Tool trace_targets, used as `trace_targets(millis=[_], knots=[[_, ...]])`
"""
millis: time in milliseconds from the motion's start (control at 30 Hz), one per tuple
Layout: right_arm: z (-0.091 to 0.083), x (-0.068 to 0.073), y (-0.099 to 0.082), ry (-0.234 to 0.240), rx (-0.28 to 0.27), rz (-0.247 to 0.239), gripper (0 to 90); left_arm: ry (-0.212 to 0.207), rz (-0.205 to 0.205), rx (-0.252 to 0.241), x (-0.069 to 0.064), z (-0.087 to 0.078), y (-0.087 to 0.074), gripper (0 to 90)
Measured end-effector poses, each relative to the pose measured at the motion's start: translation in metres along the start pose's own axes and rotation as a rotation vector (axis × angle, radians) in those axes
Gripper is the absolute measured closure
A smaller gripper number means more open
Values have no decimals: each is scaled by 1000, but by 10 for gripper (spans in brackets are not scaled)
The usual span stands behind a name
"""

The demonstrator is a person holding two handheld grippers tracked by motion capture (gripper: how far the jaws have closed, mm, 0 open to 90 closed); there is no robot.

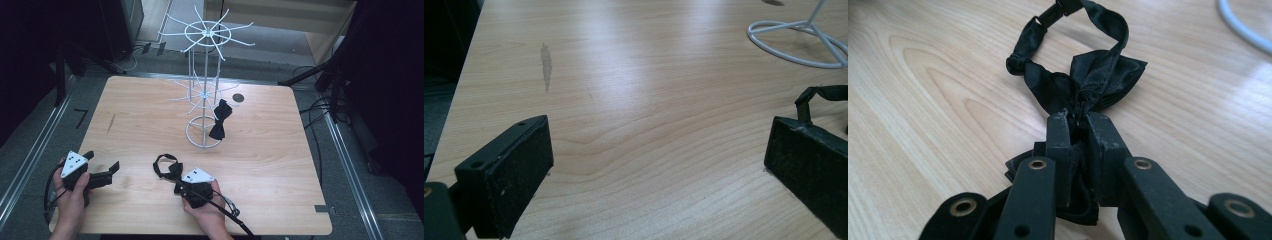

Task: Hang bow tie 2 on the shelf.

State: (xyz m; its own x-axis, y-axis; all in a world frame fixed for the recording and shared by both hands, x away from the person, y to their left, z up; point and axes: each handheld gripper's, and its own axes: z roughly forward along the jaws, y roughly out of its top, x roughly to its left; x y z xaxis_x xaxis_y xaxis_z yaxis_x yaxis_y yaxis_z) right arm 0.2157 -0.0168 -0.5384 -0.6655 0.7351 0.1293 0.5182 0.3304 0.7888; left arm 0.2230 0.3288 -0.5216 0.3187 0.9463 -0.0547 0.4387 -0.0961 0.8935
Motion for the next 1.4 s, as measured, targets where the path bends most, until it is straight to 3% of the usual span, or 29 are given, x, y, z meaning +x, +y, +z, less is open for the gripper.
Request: trace_targets(millis=[400,867,1400], knots=[[-12,-8,5,-16,-60,-11,838,-4,0,1,0,0,0,0],[-39,-29,16,-89,-163,18,837,-7,0,2,0,0,0,0],[-61,-39,25,-145,-249,19,838,-6,1,1,0,0,0,0]])
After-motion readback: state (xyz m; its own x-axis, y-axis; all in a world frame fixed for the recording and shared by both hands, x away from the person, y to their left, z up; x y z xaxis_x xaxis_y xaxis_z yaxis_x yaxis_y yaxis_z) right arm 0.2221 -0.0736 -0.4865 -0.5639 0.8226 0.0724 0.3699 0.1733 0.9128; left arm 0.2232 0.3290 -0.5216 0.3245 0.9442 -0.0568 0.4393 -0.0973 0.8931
